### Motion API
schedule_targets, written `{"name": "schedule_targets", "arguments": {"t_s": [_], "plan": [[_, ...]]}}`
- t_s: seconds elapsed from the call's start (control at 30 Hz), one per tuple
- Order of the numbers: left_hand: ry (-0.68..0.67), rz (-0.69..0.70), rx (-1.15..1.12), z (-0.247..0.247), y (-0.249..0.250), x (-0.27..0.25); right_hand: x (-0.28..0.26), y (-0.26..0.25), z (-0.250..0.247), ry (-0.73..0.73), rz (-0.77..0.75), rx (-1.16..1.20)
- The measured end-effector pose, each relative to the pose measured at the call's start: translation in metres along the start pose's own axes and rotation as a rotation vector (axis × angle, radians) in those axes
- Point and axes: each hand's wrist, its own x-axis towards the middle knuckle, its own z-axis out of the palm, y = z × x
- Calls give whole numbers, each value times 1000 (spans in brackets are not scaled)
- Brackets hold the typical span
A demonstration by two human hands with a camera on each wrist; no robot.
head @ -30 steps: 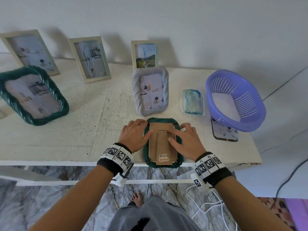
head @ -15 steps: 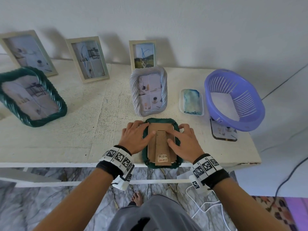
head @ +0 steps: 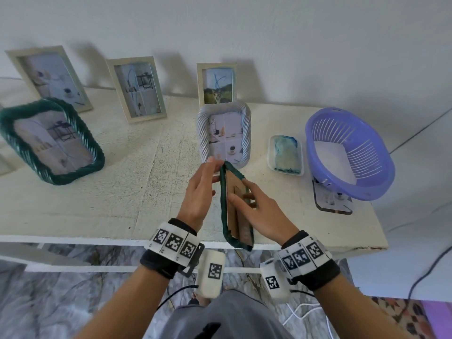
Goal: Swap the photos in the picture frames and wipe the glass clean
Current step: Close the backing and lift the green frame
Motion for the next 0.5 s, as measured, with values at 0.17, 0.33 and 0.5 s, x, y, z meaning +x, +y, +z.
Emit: {"name": "schedule_targets", "arguments": {"t_s": [0.17,0.33,0.5], "plan": [[-133,94,-127,6,8,-7,-4,1,-10,-86,25,466],[-310,60,-169,7,-11,-4,-5,24,-12,-60,-21,704],[-270,240,344,-5,-45,13,-2,42,-21,27,-6,764]]}}
